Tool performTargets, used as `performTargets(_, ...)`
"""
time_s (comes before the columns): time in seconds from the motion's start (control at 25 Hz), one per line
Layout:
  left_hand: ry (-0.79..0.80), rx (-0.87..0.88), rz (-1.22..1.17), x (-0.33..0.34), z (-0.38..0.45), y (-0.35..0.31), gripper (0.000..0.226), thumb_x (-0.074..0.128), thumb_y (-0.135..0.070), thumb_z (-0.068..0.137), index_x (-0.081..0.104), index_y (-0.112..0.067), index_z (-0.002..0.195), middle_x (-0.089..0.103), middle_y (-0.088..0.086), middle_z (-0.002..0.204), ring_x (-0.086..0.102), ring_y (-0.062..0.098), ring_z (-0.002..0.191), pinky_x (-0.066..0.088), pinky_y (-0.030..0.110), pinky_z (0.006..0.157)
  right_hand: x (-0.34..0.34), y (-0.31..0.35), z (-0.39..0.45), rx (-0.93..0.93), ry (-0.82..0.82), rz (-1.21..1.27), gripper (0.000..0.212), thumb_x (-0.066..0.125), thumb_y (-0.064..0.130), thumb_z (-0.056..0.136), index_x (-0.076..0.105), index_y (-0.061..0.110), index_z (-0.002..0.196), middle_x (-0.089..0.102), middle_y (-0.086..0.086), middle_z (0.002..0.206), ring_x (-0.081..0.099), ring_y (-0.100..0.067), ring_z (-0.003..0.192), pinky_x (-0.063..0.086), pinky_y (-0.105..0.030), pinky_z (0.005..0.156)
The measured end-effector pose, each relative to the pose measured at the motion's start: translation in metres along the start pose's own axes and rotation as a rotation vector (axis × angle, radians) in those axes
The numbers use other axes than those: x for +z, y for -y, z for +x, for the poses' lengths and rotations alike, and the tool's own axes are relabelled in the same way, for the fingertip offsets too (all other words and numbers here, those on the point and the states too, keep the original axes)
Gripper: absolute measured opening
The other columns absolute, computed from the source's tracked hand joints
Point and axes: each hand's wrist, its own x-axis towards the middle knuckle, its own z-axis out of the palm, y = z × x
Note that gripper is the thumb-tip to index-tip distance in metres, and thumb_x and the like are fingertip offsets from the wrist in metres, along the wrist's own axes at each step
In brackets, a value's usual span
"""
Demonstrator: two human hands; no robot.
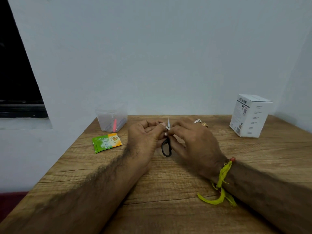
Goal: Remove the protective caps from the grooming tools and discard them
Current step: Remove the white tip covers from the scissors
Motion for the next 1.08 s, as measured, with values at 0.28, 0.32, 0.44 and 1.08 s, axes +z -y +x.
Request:
performTargets(0.28, 0.006, 0.008, 0.028, 0.0007, -0.0001, 0.001, 0.006, 0.071, -0.004, 0.088, 0.067, -0.002, 0.093, 0.076, 0.006, 0.076, 0.074, 0.017, 0.067, 0.057, 0.025, 0.056, -0.0021, 0.001, 0.0047, -0.033, -0.029, -0.084, 0.016, 0.058, 0.022, 0.091, 0.071, 0.012, 0.093, 0.067, -0.003, 0.094, 0.061, -0.026, 0.086, 0.051, -0.041, 0.072)
performTargets(0.32, 0.008, 0.009, 0.025, 0.0004, -0.0005, 0.0002, 0.005, 0.071, -0.003, 0.088, 0.067, -0.003, 0.091, 0.076, 0.006, 0.076, 0.073, 0.017, 0.067, 0.057, 0.025, 0.055, -0.0025, 0.0008, 0.0056, -0.041, -0.031, -0.096, 0.016, 0.058, 0.022, 0.091, 0.071, 0.012, 0.093, 0.067, -0.003, 0.094, 0.061, -0.026, 0.087, 0.051, -0.04, 0.072)
performTargets(0.44, -0.003, 0.008, 0.017, 0.0023, -0.0022, -0.0013, 0.006, 0.07, -0.002, 0.089, 0.065, -0.005, 0.088, 0.076, 0.004, 0.075, 0.072, 0.013, 0.063, 0.056, 0.023, 0.054, -0.0051, -0.0006, 0.0037, -0.055, -0.039, -0.078, 0.016, 0.059, 0.023, 0.091, 0.072, 0.013, 0.094, 0.068, -0.003, 0.095, 0.062, -0.026, 0.088, 0.051, -0.039, 0.073)
performTargets(1.08, -0.014, 0.033, -0.006, 0.0021, -0.0012, -0.0001, 0.005, 0.067, -0.003, 0.093, 0.063, -0.003, 0.095, 0.077, 0.007, 0.077, 0.074, 0.014, 0.064, 0.059, 0.024, 0.056, -0.0072, 0.0003, 0.0008, -0.03, 0.062, -0.075, 0.025, 0.049, 0.03, 0.096, 0.071, 0.018, 0.098, 0.069, 0.001, 0.099, 0.063, -0.025, 0.089, 0.05, -0.038, 0.073)
